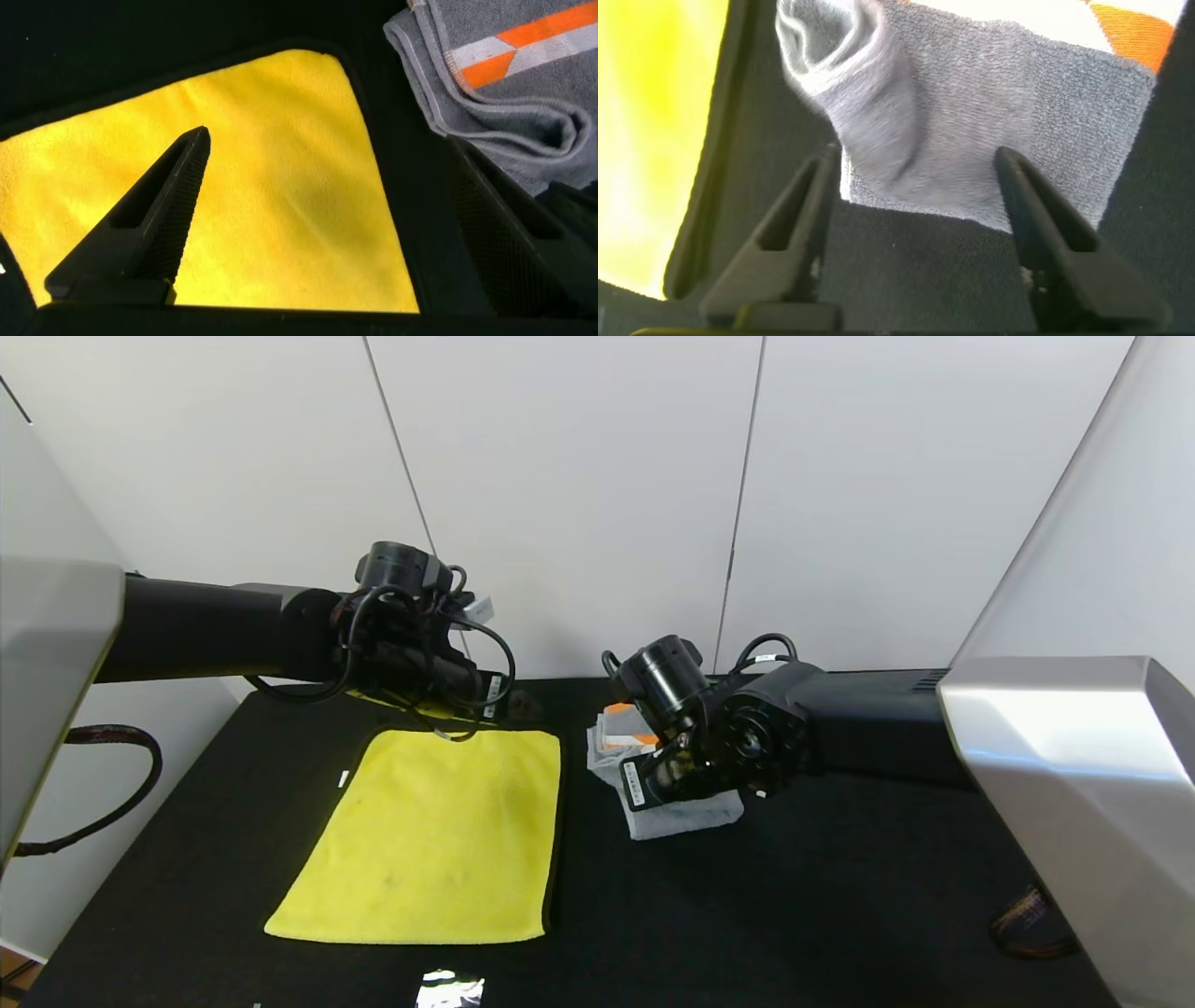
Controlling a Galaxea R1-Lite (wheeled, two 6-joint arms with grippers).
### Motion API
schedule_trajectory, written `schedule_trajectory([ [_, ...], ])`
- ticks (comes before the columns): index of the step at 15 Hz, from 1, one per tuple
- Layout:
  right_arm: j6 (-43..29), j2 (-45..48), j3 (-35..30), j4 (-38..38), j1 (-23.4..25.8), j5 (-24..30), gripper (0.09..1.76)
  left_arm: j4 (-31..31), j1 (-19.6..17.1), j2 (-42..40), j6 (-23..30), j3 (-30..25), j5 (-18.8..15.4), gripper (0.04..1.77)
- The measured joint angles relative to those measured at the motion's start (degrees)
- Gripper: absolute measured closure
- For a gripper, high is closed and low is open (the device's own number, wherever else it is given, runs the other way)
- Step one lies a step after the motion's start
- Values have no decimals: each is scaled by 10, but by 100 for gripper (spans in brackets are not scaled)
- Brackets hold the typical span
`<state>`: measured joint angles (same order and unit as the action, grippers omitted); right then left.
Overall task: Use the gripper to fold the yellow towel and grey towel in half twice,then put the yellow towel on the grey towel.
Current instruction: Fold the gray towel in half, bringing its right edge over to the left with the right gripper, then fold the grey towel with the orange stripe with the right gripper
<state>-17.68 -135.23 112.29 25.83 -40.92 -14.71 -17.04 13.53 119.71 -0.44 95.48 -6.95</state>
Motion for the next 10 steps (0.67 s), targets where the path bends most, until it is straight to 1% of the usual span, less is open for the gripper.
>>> schedule_trajectory([
  [2, -2, 9, -1, 1, 1, 9, 50, 0, 0, 0, 0, 0, 0, 9],
  [5, -5, 28, -3, 21, 3, 31, 39, 0, 0, 0, 0, 1, 0, 9],
  [10, -13, 36, 0, 20, 23, 26, 27, 0, 0, 0, 0, 0, 0, 9],
])
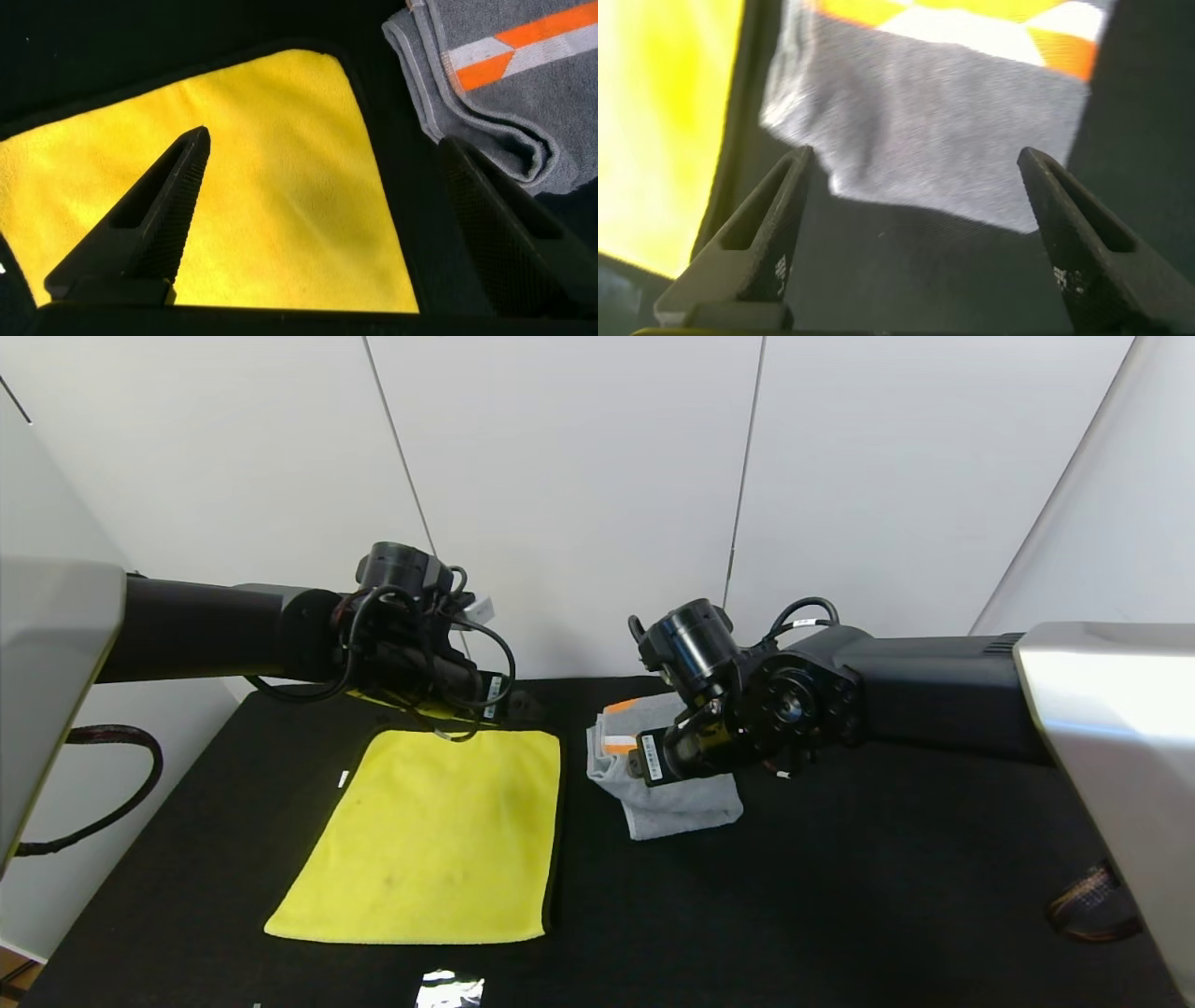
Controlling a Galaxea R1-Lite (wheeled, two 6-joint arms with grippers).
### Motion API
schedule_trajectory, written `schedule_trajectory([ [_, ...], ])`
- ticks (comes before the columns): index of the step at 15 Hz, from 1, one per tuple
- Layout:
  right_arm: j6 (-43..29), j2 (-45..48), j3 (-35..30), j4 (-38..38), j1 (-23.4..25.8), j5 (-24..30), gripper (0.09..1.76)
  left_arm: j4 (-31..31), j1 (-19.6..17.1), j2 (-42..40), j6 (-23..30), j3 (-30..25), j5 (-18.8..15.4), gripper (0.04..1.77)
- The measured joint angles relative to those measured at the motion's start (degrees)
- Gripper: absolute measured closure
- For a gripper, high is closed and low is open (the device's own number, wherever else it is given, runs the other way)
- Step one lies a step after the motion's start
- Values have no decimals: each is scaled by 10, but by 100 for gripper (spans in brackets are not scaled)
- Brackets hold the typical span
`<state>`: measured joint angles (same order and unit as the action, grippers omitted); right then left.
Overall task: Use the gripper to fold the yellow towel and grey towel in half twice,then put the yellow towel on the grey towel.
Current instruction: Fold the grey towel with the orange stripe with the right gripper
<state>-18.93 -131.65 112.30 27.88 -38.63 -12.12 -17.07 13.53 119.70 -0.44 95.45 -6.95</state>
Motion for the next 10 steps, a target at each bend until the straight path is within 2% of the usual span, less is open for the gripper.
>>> schedule_trajectory([
  [4, -4, -15, 2, -5, 6, -27, 22, 0, 0, 0, 0, 0, 0, 9],
  [10, -3, -35, 3, -8, -1, -30, 18, 1, 0, -2, 0, 0, 0, 9],
])
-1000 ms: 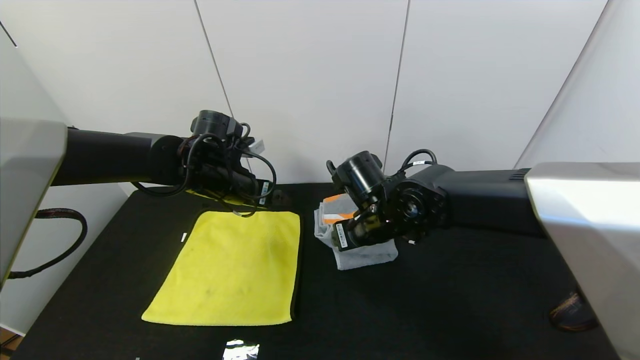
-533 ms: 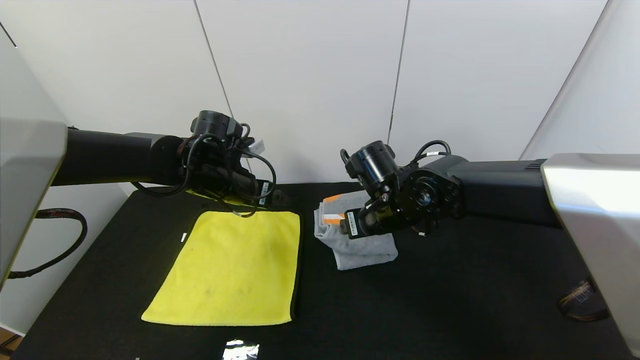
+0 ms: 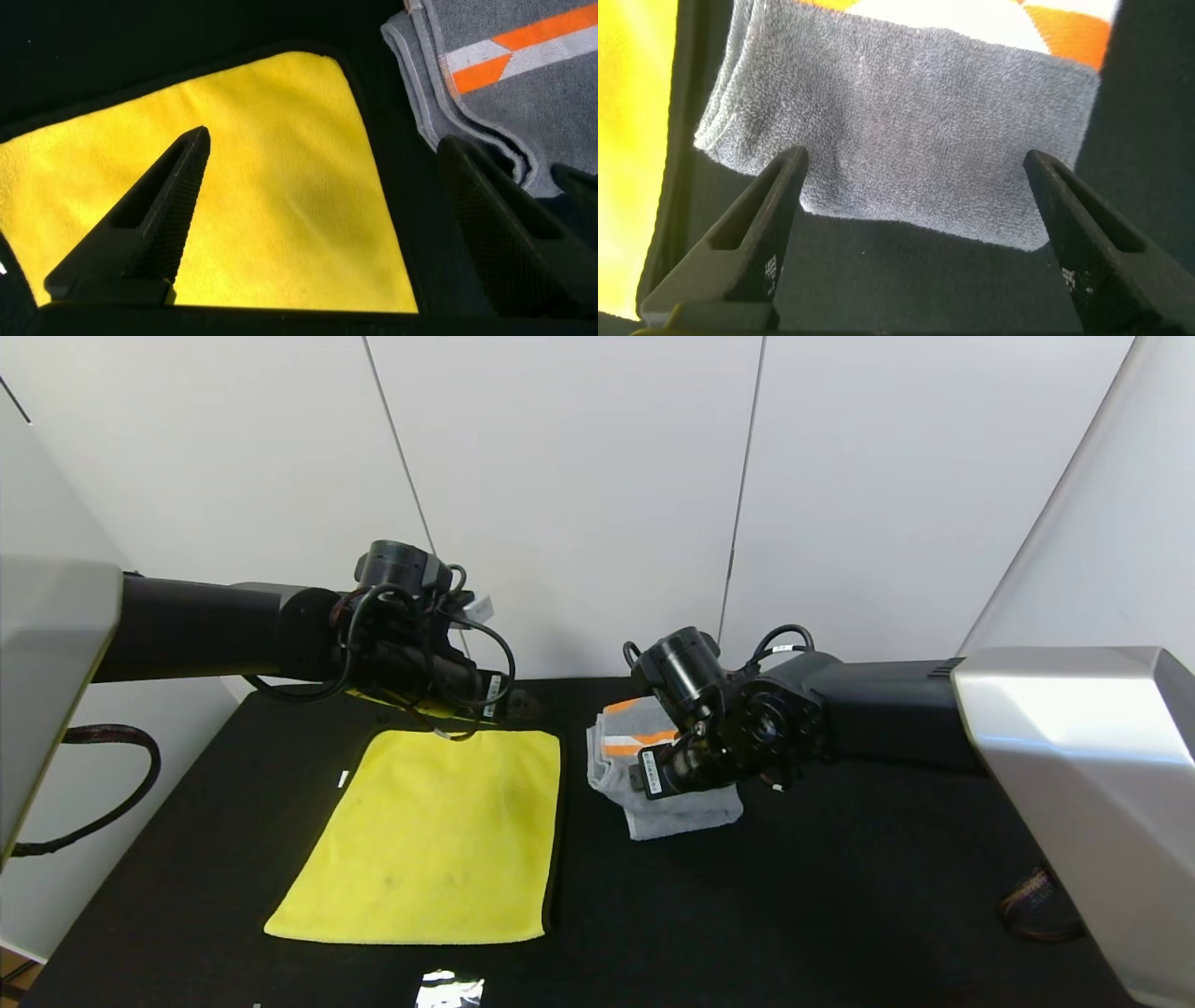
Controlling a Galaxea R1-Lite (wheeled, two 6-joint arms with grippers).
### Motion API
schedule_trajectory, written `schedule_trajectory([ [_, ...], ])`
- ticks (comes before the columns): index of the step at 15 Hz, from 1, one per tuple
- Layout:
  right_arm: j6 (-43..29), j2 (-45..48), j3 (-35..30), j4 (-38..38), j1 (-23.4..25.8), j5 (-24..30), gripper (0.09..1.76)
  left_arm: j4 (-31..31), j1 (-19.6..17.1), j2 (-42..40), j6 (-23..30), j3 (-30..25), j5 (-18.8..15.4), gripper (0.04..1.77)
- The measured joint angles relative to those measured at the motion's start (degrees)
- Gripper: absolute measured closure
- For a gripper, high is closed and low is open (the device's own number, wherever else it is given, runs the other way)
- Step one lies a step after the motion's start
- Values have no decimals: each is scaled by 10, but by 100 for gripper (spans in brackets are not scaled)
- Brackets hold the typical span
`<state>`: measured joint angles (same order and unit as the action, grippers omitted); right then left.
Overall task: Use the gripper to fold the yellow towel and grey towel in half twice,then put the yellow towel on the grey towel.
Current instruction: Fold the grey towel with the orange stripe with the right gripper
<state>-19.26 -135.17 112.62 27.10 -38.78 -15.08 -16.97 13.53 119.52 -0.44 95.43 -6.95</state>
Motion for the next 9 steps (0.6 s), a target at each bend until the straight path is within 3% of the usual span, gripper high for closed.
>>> schedule_trajectory([
  [9, -1, -6, -1, 30, -19, 5, 15, -1, -2, -3, 0, 0, 0, 9],
])
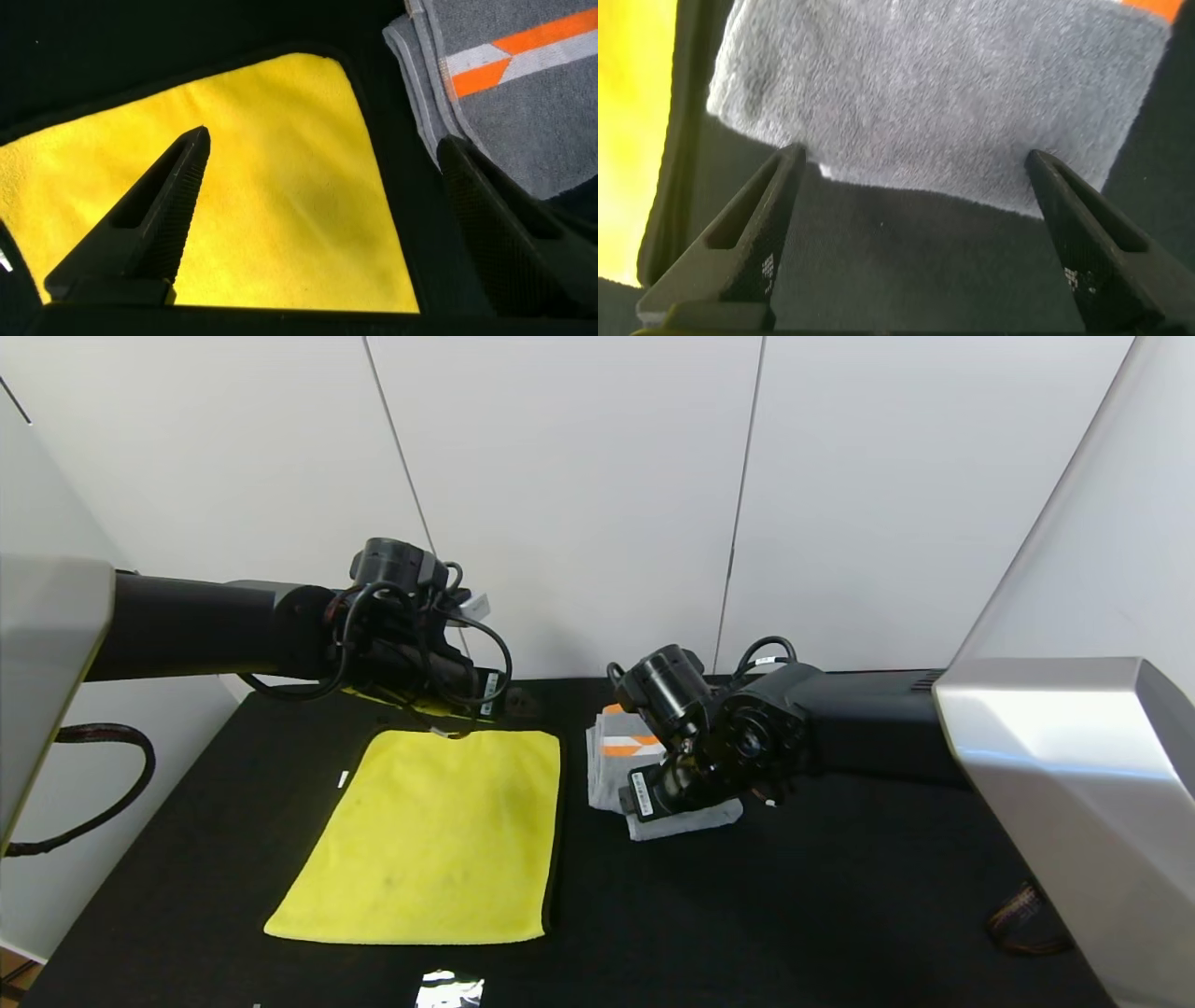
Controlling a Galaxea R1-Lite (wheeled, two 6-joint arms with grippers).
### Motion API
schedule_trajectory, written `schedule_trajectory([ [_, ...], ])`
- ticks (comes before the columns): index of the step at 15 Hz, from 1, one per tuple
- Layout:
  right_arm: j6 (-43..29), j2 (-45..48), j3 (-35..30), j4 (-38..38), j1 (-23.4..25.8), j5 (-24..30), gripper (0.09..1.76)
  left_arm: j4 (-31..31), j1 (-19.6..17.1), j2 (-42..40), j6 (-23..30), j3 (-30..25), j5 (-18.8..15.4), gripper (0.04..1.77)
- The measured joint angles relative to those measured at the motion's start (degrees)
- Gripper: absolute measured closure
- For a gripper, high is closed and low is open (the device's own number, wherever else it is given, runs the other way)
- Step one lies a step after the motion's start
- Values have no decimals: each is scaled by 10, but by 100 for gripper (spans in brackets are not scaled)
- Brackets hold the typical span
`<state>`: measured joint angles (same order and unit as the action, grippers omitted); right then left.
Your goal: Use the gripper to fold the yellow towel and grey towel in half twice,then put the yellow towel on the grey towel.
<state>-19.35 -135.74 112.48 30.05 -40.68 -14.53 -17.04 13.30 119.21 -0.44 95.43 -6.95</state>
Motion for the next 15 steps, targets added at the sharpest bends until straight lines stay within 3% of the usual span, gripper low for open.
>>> schedule_trajectory([
  [5, 0, 9, 1, 14, -2, 1, 15, -4, 0, -1, -1, 0, 1, 9],
  [15, -43, 67, -5, 46, -4, 33, 15, -84, -18, -44, -22, 3, 3, 9],
])
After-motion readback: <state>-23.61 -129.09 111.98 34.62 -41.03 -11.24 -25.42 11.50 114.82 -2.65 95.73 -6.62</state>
